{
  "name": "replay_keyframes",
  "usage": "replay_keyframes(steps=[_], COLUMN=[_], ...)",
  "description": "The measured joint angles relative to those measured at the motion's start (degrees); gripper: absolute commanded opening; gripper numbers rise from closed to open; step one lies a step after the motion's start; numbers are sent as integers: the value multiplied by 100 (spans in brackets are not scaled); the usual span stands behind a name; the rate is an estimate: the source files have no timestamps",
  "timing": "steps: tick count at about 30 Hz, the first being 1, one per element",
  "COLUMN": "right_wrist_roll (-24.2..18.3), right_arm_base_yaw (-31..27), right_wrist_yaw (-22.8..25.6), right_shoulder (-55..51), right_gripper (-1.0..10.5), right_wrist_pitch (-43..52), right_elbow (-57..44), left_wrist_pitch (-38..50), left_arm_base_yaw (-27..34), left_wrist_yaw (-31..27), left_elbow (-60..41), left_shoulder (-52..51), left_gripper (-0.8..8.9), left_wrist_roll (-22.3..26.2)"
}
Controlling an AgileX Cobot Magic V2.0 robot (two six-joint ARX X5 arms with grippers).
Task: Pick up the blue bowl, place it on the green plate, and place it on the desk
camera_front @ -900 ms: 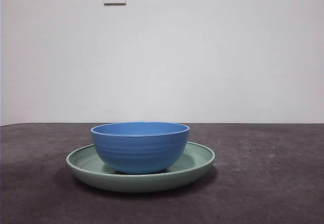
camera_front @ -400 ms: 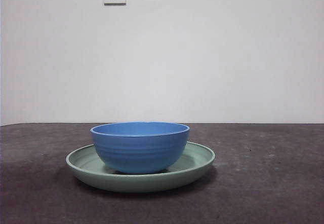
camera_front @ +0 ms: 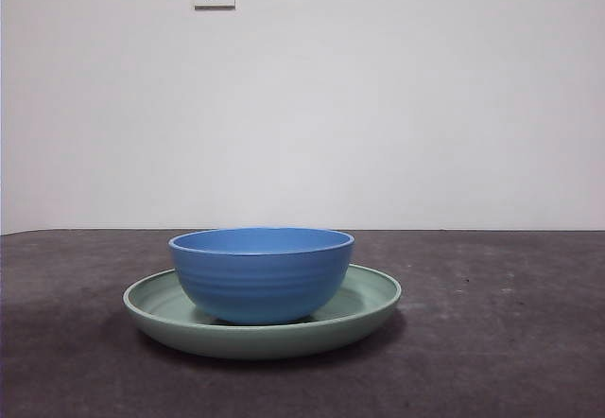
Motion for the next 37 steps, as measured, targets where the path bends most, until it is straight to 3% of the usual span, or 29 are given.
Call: replay_keyframes(steps=[5,10,16,22,29,37], right_wrist_roll=[0,0,0,0,0,0], right_arm_base_yaw=[0,0,0,0,0,0], right_wrist_yaw=[0,0,0,0,0,0], right_shoulder=[0,0,0,0,0,0], right_gripper=[28,28,28,28,28,28], right_wrist_pitch=[0,0,0,0,0,0], right_elbow=[0,0,0,0,0,0], left_wrist_pitch=[7,328,2518,4972,5222,5254], left_arm_base_yaw=[68,881,2216,3069,3383,3681], left_wrist_yaw=[2,-44,-225,-282,-538,-605], left_elbow=[0,-155,-1742,-3775,-4977,-5556], left_shoulder=[0,-28,-566,-1427,-2142,-2640], left_gripper=[26,16,16,16,16,16], left_wrist_roll=[0,57,348,459,457,452])
